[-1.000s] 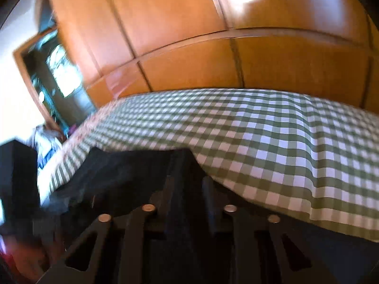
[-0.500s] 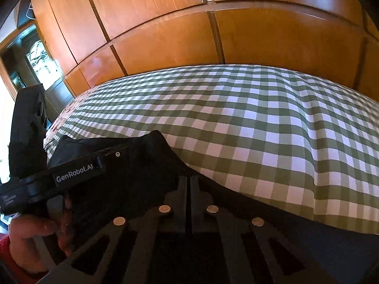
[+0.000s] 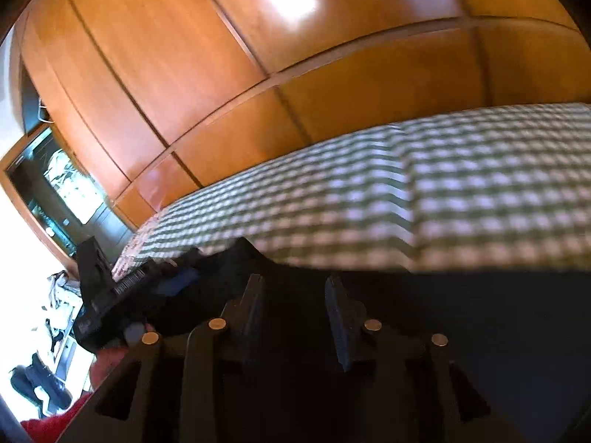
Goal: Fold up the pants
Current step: 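Grasp the black trouser leg end with the right tool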
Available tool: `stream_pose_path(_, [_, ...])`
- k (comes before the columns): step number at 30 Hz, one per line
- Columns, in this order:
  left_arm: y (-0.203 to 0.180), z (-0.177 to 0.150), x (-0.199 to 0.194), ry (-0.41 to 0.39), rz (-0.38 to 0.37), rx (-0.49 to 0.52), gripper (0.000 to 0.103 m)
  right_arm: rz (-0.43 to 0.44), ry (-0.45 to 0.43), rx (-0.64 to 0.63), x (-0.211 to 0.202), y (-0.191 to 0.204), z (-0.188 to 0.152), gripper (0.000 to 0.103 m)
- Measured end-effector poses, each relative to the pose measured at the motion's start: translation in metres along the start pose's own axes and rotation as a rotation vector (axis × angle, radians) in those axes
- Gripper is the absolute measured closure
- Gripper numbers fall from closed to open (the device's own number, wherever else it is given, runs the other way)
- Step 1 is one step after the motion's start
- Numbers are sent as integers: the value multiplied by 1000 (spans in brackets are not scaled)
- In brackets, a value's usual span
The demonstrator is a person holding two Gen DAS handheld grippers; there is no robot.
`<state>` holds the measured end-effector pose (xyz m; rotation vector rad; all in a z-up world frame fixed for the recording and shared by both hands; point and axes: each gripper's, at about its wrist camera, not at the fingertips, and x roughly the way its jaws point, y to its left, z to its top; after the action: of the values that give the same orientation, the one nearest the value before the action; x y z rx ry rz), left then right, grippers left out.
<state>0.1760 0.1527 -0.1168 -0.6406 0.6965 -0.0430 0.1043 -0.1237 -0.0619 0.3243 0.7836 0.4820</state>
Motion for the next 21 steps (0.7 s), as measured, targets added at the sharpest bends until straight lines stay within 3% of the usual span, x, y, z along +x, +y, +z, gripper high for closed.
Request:
stream_pose_path(3, [-16, -7, -12, 3, 40, 52, 36, -62, -13, 7, -27, -19, -12, 68])
stream_pose_path(9, [-59, -45, -25, 49, -1, 197, 36, -202, -60, 90, -88, -73, -29, 68])
stream_pose_path(11, [-75, -58, -25, 68, -21, 242, 36, -252, -97, 152, -113, -96, -34, 68])
stream_pose_path(15, [-98, -84, -17, 117, -39, 329, 36, -353, -183, 286, -161, -140, -43, 55])
stream_pose_path(18, [-106, -100, -7, 157, -24, 379, 36, -417, -237, 389, -195, -173, -52, 53])
stream_pose_path(21, [-105, -108, -4, 144, -4, 403, 37, -452, -284, 480, -224, -202, -63, 53])
